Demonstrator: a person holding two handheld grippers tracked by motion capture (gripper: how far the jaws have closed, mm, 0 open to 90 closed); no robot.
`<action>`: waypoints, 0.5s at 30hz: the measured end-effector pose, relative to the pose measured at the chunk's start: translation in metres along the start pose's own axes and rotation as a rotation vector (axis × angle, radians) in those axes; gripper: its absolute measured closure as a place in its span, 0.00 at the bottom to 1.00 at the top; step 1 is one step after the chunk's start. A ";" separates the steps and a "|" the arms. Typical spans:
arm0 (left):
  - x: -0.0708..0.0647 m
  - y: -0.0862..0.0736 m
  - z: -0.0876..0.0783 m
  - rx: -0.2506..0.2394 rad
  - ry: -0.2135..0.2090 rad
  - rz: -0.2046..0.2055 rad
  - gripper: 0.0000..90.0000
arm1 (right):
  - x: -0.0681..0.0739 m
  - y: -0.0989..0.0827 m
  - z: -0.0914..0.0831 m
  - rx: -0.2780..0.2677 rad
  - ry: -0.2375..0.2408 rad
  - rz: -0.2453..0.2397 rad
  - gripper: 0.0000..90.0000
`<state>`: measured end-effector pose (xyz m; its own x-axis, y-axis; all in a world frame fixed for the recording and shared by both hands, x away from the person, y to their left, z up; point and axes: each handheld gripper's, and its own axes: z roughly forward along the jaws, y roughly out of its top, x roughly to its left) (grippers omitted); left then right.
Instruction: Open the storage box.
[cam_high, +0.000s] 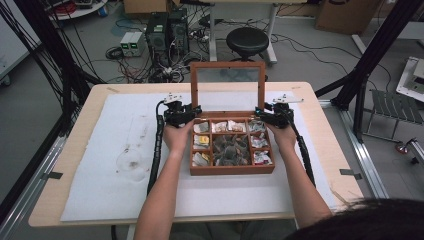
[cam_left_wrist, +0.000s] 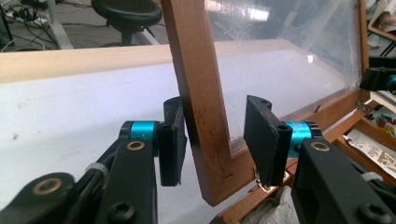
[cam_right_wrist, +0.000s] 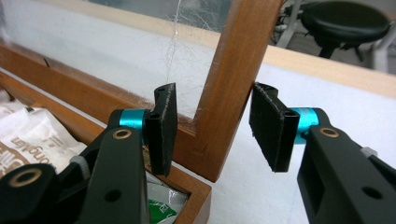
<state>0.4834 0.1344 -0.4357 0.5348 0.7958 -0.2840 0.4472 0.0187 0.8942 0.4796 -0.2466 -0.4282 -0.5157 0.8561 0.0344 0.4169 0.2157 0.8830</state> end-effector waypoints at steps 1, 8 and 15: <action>0.002 -0.001 0.001 0.002 -0.004 -0.018 0.64 | 0.000 0.000 0.000 0.001 -0.009 -0.002 0.60; 0.020 -0.013 0.012 0.039 -0.068 -0.259 0.61 | 0.002 -0.003 0.006 0.031 -0.021 -0.018 0.65; 0.021 -0.014 0.014 0.046 -0.067 -0.306 0.61 | 0.002 -0.004 0.007 0.034 -0.038 -0.015 0.61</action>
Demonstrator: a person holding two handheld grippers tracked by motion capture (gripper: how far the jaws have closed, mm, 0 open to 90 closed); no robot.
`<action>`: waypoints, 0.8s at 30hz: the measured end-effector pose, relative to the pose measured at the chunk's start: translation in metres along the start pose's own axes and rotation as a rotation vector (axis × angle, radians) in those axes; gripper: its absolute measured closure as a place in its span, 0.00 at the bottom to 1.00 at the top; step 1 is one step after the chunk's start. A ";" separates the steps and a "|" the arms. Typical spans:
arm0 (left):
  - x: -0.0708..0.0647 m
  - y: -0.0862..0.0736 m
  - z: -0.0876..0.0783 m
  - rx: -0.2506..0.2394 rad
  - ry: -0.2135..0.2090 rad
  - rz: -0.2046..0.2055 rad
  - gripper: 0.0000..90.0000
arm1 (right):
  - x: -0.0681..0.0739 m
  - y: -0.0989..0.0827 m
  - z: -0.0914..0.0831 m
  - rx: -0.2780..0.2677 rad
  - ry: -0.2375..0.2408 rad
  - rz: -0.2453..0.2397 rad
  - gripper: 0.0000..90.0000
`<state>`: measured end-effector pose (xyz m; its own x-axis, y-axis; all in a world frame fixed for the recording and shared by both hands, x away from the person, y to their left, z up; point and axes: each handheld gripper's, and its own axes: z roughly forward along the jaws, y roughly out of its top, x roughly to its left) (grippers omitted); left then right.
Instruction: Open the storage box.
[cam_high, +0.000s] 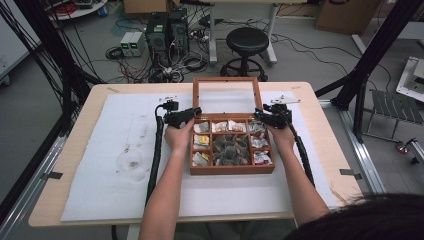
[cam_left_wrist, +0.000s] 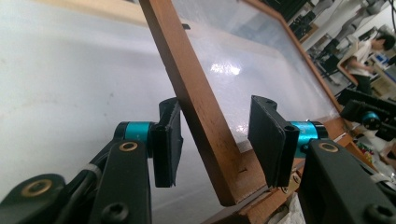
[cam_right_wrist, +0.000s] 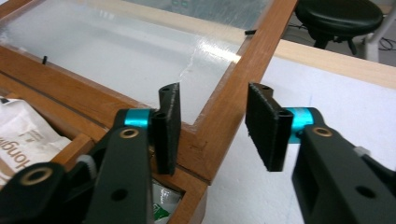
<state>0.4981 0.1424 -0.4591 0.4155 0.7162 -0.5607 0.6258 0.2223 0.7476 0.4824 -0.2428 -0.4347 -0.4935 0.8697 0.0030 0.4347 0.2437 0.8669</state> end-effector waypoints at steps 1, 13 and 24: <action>0.000 0.000 0.000 0.000 0.000 0.000 0.61 | 0.000 0.000 0.000 0.000 0.000 0.000 0.61; 0.007 -0.004 0.003 0.032 -0.018 -0.151 0.60 | -0.001 0.005 -0.012 0.016 -0.041 -0.004 0.48; 0.004 -0.002 -0.001 0.039 0.053 -0.099 0.48 | 0.011 0.018 -0.039 -0.015 -0.011 -0.042 0.39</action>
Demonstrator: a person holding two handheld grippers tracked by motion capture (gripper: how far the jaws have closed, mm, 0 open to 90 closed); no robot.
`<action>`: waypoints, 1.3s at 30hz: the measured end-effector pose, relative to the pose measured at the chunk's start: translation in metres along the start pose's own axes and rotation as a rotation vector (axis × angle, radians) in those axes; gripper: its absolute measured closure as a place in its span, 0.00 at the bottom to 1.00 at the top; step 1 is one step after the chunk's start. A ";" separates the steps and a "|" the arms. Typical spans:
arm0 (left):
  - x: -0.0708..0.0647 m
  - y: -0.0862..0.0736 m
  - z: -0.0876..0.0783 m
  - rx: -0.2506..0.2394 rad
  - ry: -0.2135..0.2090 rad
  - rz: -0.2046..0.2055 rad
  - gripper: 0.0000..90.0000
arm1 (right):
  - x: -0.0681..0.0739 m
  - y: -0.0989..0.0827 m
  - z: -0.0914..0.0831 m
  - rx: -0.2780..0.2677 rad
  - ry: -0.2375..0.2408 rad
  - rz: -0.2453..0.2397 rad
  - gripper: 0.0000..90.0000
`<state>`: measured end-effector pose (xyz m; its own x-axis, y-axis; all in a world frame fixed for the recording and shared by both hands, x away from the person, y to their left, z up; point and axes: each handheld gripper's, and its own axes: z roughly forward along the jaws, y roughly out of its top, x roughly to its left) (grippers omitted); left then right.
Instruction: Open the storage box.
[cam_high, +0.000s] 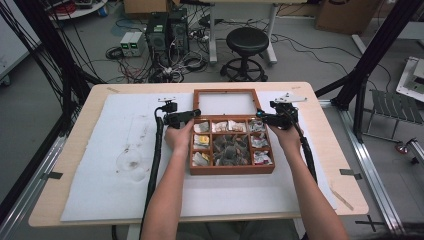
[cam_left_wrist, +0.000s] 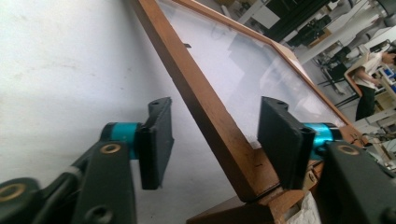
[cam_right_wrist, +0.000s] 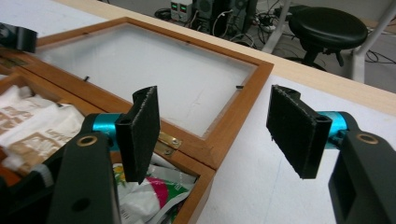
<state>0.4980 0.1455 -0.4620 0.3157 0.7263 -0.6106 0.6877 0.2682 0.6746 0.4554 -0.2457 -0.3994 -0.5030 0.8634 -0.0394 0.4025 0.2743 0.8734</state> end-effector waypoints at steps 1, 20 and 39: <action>0.000 0.000 0.000 0.000 0.000 0.000 0.46 | 0.000 0.000 0.000 0.000 0.000 0.000 0.39; -0.081 -0.009 -0.057 -0.112 0.101 0.457 0.36 | 0.024 -0.008 -0.053 -0.061 0.054 0.005 0.32; -0.111 -0.072 -0.126 -0.135 -0.046 0.652 0.25 | 0.045 -0.027 -0.105 -0.139 0.082 0.014 0.28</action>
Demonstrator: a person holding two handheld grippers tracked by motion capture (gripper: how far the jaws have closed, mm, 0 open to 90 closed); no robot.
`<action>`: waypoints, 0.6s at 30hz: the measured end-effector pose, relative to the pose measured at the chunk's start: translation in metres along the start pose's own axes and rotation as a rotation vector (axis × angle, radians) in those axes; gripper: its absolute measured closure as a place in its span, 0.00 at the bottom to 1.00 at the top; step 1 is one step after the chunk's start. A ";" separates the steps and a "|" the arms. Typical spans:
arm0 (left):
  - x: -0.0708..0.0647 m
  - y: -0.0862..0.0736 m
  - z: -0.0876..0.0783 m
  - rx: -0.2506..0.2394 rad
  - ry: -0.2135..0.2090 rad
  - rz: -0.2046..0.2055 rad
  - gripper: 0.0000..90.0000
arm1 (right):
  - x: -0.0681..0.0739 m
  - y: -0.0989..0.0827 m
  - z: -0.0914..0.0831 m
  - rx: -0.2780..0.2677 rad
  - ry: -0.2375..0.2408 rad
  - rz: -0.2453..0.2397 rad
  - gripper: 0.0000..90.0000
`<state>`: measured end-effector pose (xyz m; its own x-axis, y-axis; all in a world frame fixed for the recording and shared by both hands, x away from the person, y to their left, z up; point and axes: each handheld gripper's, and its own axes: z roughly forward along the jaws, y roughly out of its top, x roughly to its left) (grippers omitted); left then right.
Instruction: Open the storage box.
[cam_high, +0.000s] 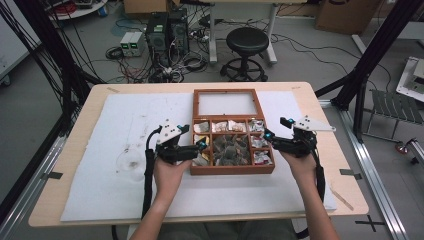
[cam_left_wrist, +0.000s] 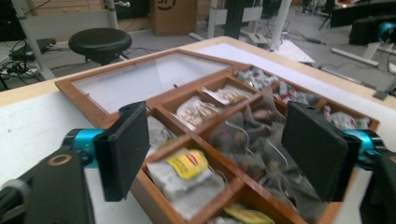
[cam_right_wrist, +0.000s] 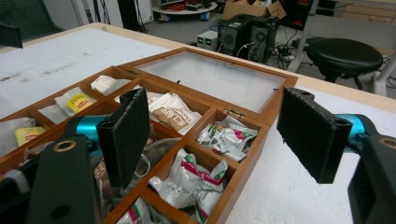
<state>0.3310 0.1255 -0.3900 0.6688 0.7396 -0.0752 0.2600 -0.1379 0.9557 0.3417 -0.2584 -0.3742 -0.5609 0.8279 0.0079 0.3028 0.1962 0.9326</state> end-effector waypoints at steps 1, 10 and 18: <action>-0.002 -0.002 -0.002 -0.001 -0.003 0.004 0.25 | 0.000 0.000 0.000 0.000 0.000 0.000 0.28; -0.010 -0.017 -0.027 -0.024 0.007 0.050 0.25 | 0.004 -0.009 -0.017 0.004 0.002 0.007 0.25; -0.007 -0.018 -0.033 -0.028 0.000 0.033 0.25 | 0.007 -0.009 -0.026 -0.003 -0.019 -0.007 0.25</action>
<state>0.2983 0.1447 -0.3972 0.6767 0.7350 -0.0433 0.2181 -0.1439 0.9653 0.3151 -0.2677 -0.3734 -0.5483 0.8363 -0.0059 0.2965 0.2010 0.9337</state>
